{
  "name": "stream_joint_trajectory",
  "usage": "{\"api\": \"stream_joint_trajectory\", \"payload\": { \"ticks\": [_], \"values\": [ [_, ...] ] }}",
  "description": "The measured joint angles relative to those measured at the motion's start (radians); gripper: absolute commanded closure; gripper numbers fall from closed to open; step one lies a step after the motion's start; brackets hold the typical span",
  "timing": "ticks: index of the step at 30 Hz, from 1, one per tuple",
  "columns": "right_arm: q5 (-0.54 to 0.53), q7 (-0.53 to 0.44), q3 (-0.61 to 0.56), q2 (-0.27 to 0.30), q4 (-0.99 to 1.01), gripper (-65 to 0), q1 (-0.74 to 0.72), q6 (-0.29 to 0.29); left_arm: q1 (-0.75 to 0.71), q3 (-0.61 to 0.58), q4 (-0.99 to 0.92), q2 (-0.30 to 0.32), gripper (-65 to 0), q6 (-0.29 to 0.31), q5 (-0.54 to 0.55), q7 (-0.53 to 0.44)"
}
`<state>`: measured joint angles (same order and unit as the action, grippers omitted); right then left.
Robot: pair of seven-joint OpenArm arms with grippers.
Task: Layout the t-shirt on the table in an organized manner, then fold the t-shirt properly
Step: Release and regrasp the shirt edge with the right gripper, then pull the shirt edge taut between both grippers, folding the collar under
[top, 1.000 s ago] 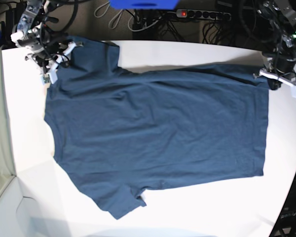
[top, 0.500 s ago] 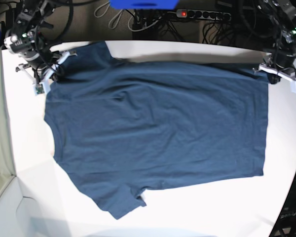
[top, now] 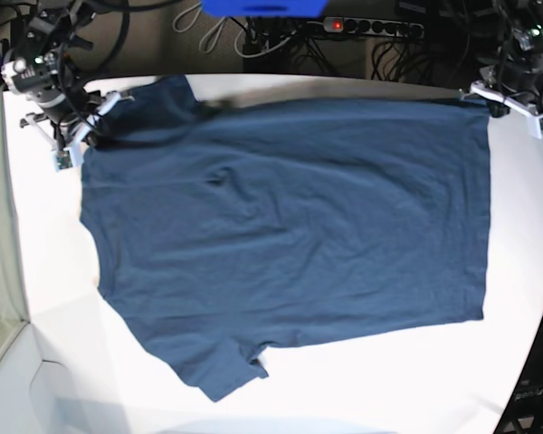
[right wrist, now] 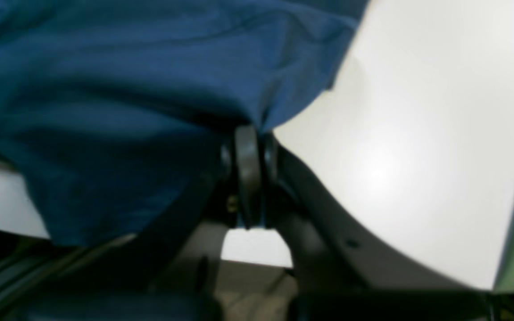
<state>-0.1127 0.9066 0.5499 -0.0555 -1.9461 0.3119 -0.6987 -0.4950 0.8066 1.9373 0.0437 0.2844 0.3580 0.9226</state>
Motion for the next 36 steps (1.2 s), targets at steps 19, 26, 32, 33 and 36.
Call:
{"api": "stream_joint_trajectory", "payload": {
  "ticks": [19,26,32,33,36],
  "values": [
    [0.000,0.005,-0.007,-0.034,-0.003,0.0,0.093,-0.001,0.057,0.103,0.000,0.003,-0.1,0.000,0.007,-0.006],
    [-0.013,-0.001,-0.002,-0.044,-0.032,0.0,0.118,0.000,0.071,0.108,-0.002,0.037,-0.1,0.001,0.010,-0.011],
    [-0.014,-0.007,-0.001,-0.053,-0.031,0.0,0.102,-0.001,0.096,0.102,-0.005,0.036,-0.1,0.001,0.006,-0.011],
    [-0.008,0.003,-0.001,-0.053,-0.031,0.0,0.095,-0.001,0.097,0.101,-0.005,0.036,-0.1,0.001,0.006,-0.010],
    [-0.002,-0.002,-0.001,-0.052,-0.031,0.0,0.062,0.000,0.120,0.102,-0.011,0.036,-0.1,0.001,-0.011,0.003]
  ]
}}
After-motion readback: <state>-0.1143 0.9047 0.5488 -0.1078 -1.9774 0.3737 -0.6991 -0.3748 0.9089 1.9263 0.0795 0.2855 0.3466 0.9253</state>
